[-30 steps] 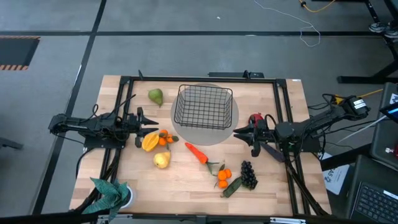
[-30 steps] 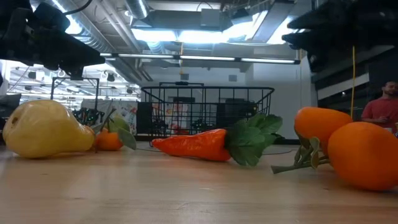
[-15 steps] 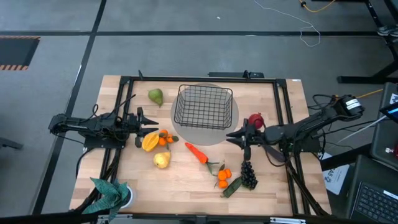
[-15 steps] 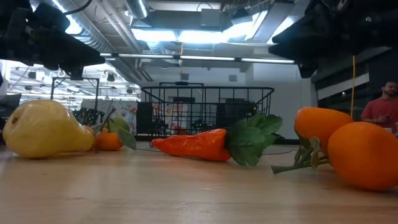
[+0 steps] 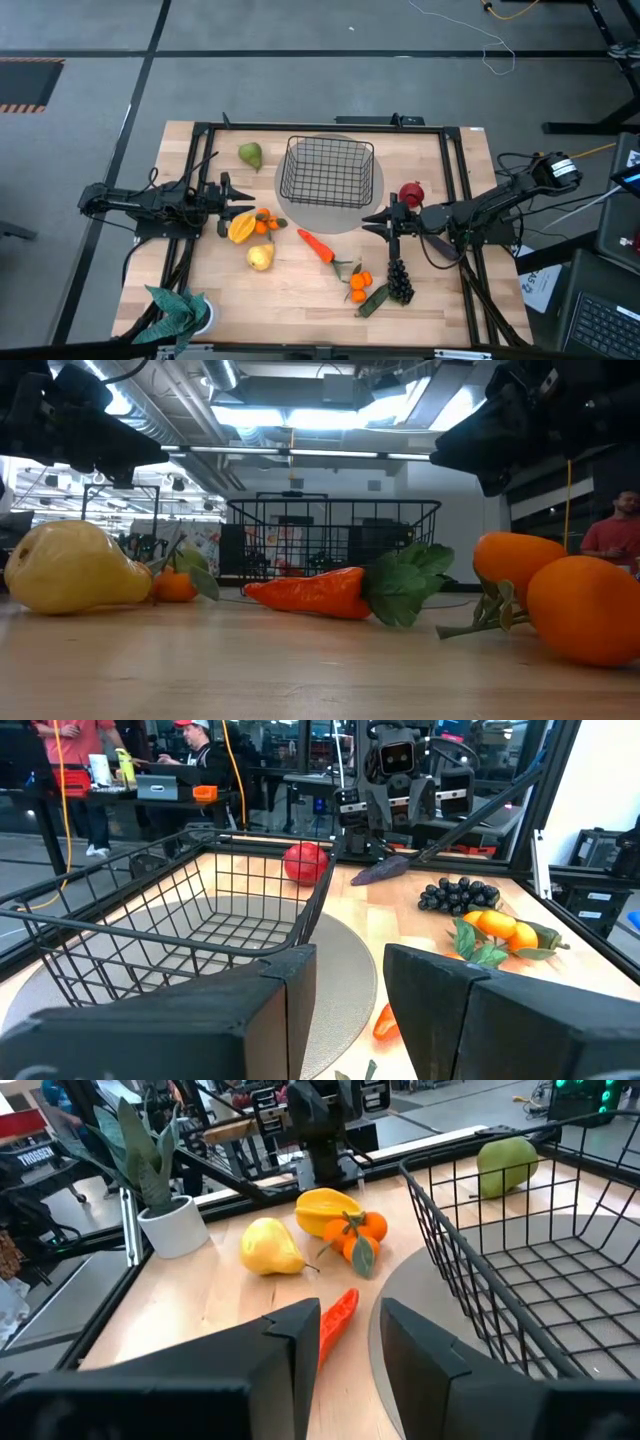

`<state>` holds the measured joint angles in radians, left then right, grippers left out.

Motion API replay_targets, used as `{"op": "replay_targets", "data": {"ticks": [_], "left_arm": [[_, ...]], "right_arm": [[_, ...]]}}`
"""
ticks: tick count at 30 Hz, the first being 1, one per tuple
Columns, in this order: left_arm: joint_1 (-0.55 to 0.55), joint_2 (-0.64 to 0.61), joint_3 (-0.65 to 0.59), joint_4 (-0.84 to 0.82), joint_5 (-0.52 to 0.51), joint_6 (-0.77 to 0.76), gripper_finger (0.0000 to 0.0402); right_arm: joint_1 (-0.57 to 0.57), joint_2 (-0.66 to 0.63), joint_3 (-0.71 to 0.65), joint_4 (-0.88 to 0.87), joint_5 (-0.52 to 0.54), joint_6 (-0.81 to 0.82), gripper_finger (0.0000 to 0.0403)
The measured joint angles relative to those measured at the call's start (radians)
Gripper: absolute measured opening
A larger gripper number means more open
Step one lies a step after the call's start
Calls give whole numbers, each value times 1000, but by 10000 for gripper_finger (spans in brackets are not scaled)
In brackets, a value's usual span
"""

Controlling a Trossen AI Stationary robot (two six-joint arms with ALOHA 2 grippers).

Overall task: Build produce basket
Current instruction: Put the violet eggplant into the black wire basket

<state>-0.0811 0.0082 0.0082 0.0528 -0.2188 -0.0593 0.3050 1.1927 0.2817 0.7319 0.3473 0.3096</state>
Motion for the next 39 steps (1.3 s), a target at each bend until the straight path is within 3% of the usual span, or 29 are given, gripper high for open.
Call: {"op": "replay_targets", "data": {"ticks": [15,23,25,28,31,39], "left_arm": [[0,0,0,0,0,0,110],[0,0,0,2,0,126,110],[0,0,0,7,1,57,110],[-1,0,0,24,-8,-207,110],[-1,0,0,66,-22,-370,110],[0,0,0,169,-77,-421,110]], "right_arm": [[0,0,0,-3,0,-4,103],[0,0,0,-3,0,-1,103],[0,0,0,-3,0,-1,103],[0,0,0,-3,0,0,103],[0,0,0,-3,0,1,103],[0,0,0,0,-5,28,103]]}}
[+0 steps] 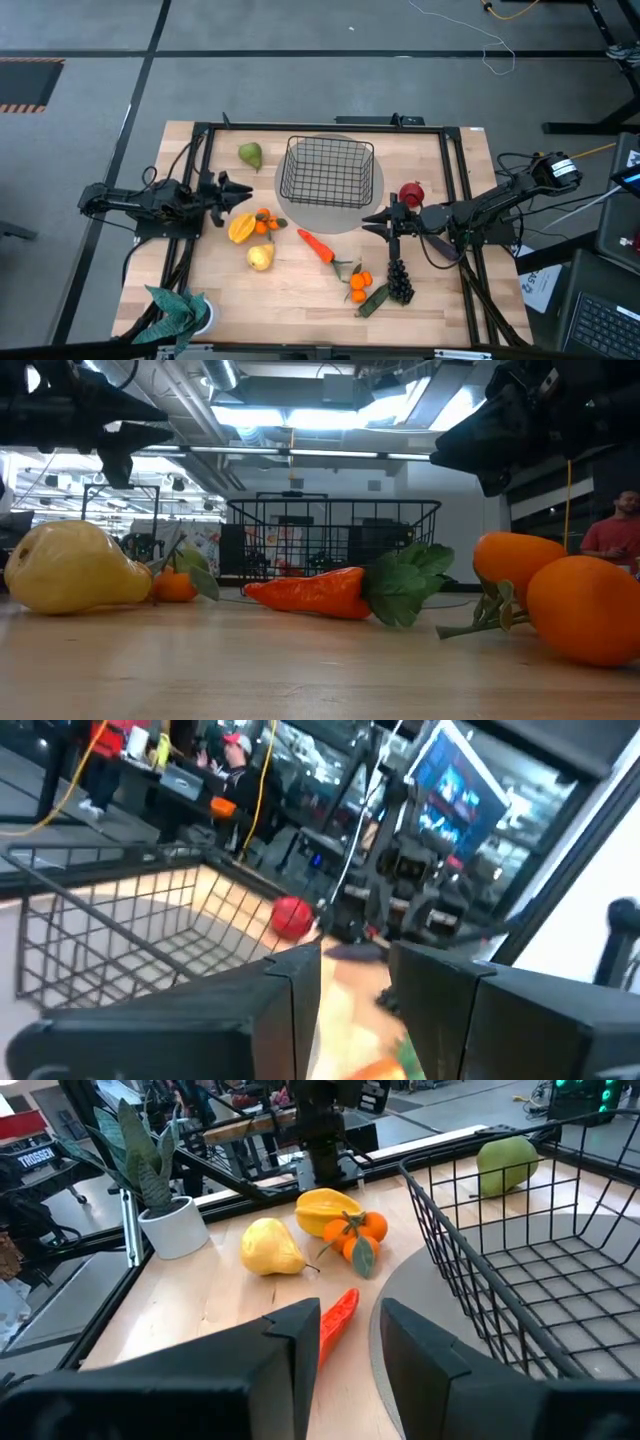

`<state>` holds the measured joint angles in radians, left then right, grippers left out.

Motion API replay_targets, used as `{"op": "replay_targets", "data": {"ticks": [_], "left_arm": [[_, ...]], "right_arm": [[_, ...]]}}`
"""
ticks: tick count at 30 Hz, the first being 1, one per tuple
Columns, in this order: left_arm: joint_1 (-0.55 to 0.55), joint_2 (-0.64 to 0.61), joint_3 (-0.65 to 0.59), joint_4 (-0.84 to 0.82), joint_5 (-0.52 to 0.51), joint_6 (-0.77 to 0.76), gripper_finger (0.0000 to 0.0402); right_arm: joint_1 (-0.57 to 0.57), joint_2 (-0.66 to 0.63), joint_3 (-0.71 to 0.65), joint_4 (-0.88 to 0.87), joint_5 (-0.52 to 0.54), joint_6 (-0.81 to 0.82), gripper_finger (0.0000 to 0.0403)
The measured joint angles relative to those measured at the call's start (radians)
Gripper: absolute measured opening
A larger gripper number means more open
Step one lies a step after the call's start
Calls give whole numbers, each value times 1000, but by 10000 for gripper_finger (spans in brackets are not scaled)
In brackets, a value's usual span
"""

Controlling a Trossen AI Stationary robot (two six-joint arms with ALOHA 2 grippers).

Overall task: Build produce basket
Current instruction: Put the violet eggplant into the black wire basket

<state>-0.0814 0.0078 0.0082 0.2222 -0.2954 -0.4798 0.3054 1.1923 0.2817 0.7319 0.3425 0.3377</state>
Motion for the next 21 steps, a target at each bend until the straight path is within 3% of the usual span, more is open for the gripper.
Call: {"op": "replay_targets", "data": {"ticks": [2,7,9,12,21], "left_arm": [[0,0,0,-12,44,-36,110],[0,0,0,-38,162,-25,110],[0,0,0,-62,173,-9,110],[0,0,0,-90,174,-9,110],[0,0,0,-114,198,-26,110]], "right_arm": [[-1,-1,0,5,-67,67,103],[14,-17,0,51,-410,189,103],[37,-17,0,63,-495,203,103],[85,-11,0,59,-490,201,103],[189,12,32,66,-263,58,103]]}}
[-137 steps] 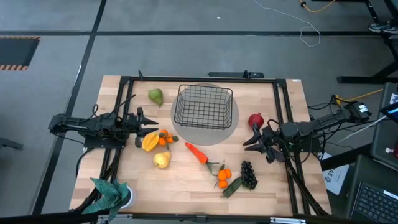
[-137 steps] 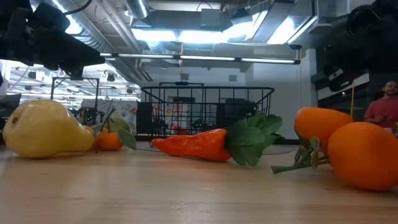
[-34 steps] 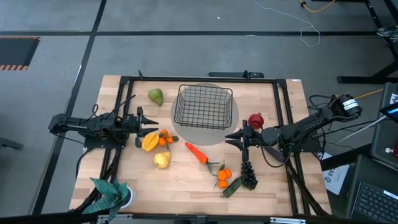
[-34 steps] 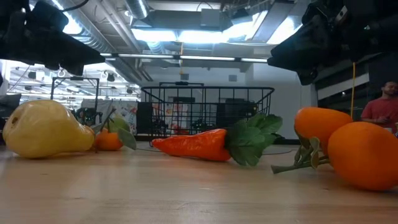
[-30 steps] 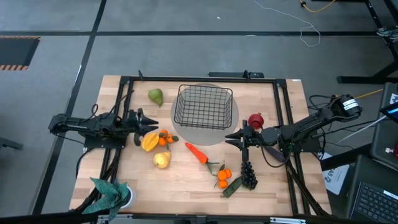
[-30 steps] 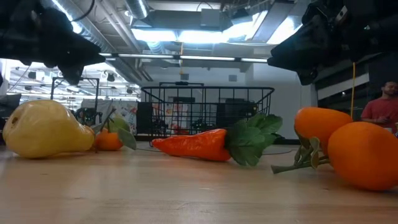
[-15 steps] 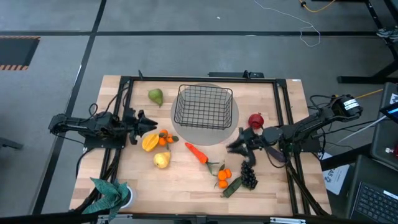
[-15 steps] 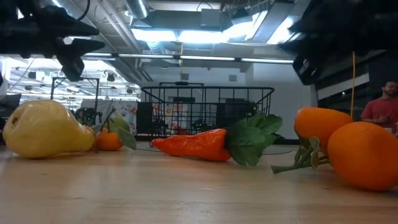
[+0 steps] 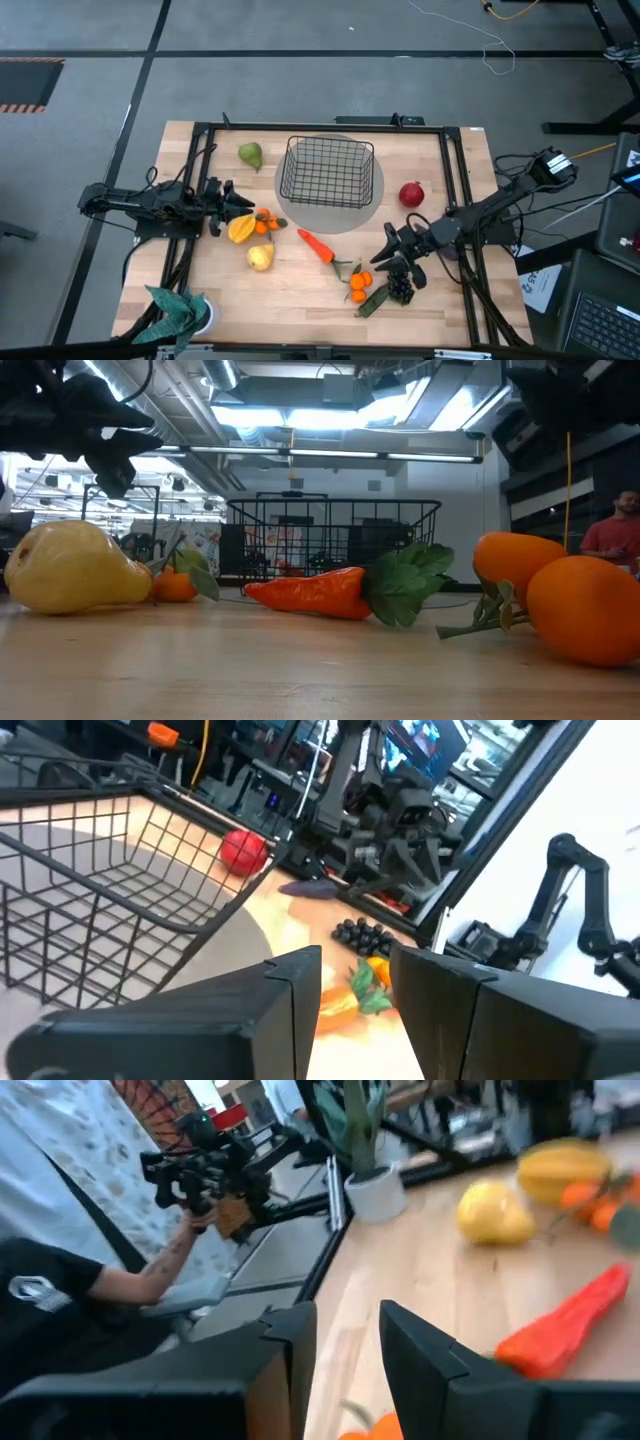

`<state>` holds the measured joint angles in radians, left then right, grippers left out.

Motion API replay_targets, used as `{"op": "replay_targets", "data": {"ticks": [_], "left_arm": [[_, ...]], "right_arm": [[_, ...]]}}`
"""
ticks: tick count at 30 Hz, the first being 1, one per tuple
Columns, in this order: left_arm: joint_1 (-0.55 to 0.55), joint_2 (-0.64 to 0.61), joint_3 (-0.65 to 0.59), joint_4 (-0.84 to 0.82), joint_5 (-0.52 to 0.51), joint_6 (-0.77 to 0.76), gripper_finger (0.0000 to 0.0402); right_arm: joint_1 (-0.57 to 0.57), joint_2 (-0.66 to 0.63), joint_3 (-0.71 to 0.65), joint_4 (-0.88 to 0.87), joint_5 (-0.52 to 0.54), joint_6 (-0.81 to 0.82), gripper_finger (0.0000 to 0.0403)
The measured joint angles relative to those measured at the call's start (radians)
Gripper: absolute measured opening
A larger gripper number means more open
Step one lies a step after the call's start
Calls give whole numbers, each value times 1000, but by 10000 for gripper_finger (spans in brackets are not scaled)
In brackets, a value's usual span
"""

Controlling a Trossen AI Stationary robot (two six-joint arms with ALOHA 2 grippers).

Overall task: Build produce basket
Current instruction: Put the violet eggplant into the black wire basket

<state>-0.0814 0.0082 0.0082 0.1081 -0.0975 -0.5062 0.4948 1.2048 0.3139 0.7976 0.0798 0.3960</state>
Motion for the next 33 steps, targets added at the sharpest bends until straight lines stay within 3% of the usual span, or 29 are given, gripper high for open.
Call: {"op": "replay_targets", "data": {"ticks": [6,16,21,26,33], "left_arm": [[0,0,0,-80,7,68,110],[0,1,0,-83,14,70,110],[0,1,0,-83,14,70,110],[0,1,0,-84,14,70,110],[0,1,0,-85,14,72,110]], "right_arm": [[1,1,31,-1,43,-112,103],[0,40,86,-40,439,-42,103],[-1,117,168,-137,440,-33,103],[-1,163,314,-448,407,-7,103],[1,168,561,-1169,294,261,103]]}}
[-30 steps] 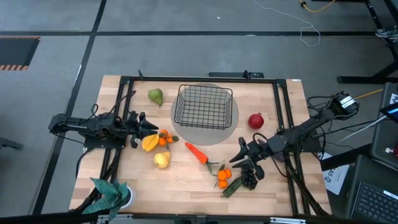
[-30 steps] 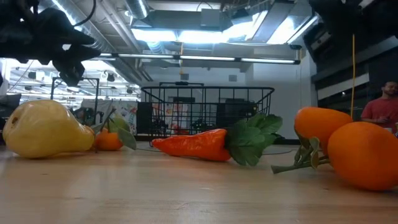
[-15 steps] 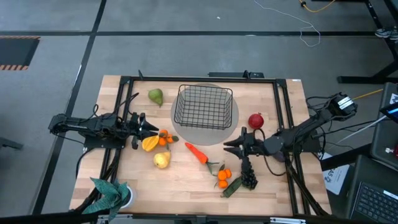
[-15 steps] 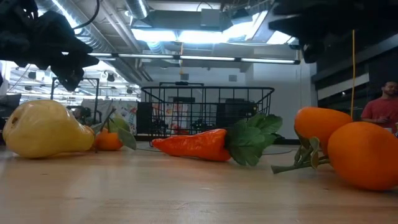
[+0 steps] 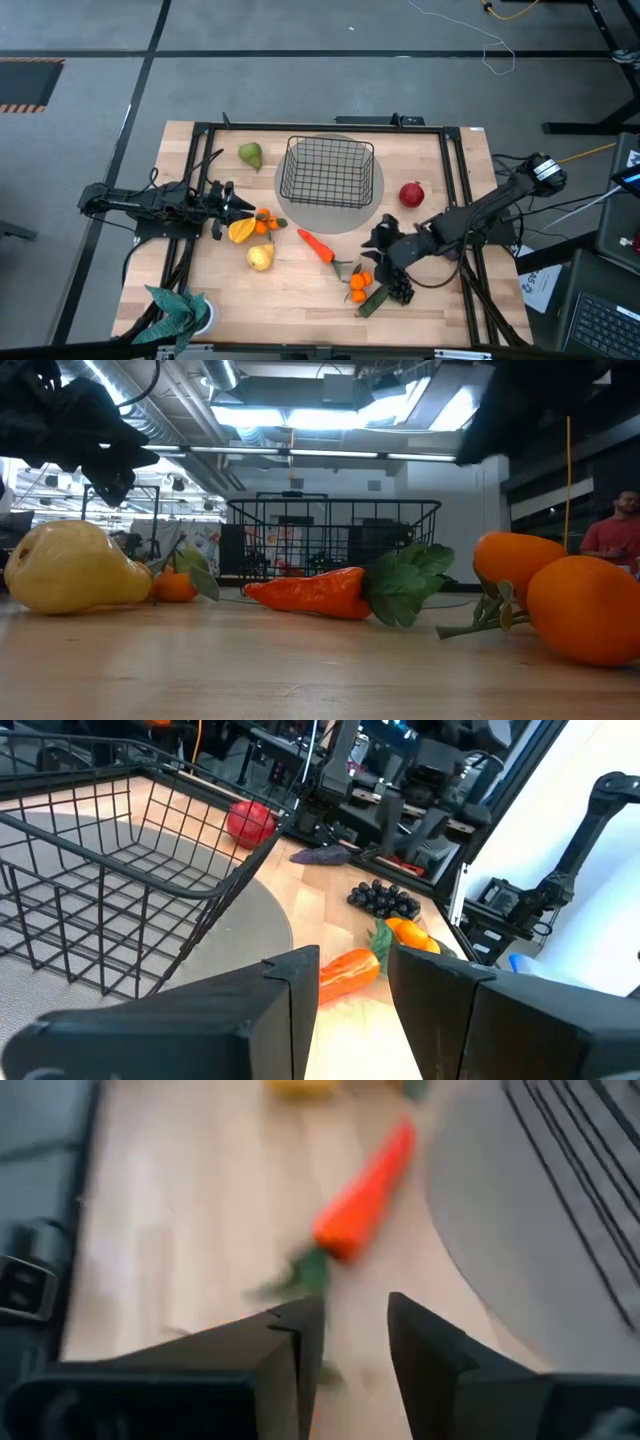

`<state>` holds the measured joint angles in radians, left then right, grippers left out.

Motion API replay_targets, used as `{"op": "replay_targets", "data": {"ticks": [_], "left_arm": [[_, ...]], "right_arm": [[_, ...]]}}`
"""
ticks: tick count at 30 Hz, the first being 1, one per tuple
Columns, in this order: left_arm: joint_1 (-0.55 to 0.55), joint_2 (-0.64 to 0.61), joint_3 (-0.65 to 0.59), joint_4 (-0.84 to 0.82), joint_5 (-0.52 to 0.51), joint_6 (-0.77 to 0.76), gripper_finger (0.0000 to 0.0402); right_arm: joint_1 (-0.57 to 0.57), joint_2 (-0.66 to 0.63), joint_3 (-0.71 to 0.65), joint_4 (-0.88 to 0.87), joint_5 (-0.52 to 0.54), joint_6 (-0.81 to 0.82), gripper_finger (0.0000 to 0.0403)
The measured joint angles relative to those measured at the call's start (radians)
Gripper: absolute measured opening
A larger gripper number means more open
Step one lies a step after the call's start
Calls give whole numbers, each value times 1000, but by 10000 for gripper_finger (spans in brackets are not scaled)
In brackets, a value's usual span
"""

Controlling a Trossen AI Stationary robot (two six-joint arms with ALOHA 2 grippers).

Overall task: Build produce basket
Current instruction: Put the violet eggplant into the black wire basket

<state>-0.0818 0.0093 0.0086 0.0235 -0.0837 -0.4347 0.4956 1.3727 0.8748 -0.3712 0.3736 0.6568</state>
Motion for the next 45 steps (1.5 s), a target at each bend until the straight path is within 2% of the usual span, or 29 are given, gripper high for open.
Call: {"op": "replay_targets", "data": {"ticks": [4,14,24,27,30,33,36,40,43,45], "left_arm": [[0,0,0,0,0,0,110],[0,0,0,0,-3,1,110],[0,0,0,0,-3,2,110],[0,0,0,0,-3,2,110],[0,0,0,-1,-3,2,110],[0,0,0,0,-3,2,110],[0,0,0,-1,-3,2,110],[0,0,0,0,-3,2,110],[0,0,0,-1,-4,2,110],[0,0,0,0,-3,2,110]], "right_arm": [[9,0,58,-209,-8,121,103],[70,-4,50,-323,-246,231,103],[104,-5,50,-314,-158,286,103],[119,14,50,-313,-158,243,103],[138,43,49,-311,-170,118,103],[151,72,49,-307,-224,24,103],[163,97,49,-306,-231,27,103],[165,112,49,-377,-162,236,103],[164,106,49,-553,-158,430,103],[165,105,49,-690,-158,494,103]]}}
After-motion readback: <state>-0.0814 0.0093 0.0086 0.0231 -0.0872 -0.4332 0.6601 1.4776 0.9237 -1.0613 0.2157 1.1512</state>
